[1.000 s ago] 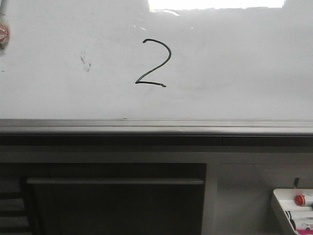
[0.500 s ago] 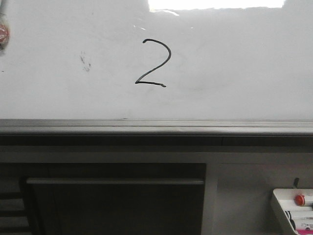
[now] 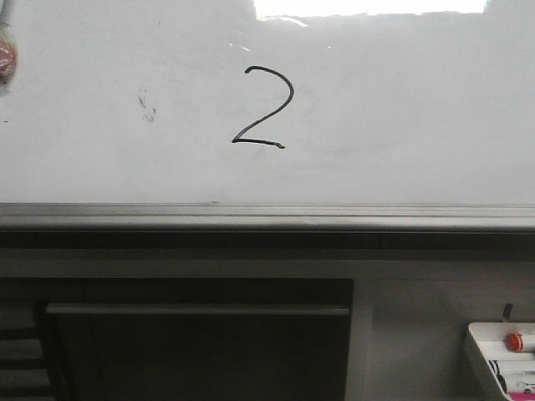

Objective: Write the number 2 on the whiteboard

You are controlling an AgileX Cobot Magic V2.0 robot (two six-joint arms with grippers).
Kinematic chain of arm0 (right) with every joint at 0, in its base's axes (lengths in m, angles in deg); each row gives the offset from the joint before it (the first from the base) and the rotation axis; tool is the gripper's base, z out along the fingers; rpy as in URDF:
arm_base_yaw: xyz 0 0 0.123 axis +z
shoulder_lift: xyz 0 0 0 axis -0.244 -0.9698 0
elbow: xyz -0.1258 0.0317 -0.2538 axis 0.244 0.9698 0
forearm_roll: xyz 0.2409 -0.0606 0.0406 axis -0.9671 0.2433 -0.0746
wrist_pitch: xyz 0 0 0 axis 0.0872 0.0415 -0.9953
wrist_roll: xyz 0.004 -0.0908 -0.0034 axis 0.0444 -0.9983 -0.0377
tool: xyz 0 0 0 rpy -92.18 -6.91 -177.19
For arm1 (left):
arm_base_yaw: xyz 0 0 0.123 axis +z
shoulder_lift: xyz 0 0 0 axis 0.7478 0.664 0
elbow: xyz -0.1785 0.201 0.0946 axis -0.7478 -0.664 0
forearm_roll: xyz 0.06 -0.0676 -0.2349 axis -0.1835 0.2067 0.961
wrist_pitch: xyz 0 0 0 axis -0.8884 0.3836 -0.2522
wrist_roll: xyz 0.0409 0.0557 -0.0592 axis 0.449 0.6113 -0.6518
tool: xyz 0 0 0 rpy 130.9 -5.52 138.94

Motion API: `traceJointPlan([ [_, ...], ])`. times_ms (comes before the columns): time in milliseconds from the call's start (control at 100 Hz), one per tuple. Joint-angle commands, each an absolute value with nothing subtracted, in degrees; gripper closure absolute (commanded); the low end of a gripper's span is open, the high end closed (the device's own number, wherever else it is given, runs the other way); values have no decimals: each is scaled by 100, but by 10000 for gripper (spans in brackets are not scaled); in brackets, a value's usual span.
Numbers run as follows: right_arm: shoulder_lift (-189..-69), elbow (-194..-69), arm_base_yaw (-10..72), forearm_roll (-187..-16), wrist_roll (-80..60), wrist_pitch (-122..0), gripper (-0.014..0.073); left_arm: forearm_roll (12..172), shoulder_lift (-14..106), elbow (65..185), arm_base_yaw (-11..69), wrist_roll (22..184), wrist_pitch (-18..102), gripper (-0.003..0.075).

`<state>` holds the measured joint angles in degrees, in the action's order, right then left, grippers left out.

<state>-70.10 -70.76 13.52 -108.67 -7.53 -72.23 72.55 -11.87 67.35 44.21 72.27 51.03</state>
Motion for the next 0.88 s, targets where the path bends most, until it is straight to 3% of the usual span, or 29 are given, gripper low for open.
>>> traceJointPlan([
  [0, -6921, -6919, 1323, -10892, -769, -7759, 666, 7259, -1343, 6544, 4424, 7184, 5515, 739],
  [80, -6921, -6919, 1323, -10520, -362, -7781, 666, 7259, -1343, 6544, 4424, 7184, 5515, 739],
  [220, -6921, -6919, 1323, -7479, 2382, -7804, 666, 7259, -1343, 6544, 4424, 7184, 5515, 739],
  [870, -6921, -6919, 1323, -7497, 2416, -7870, 666, 7259, -1343, 6544, 4424, 7184, 5515, 739],
])
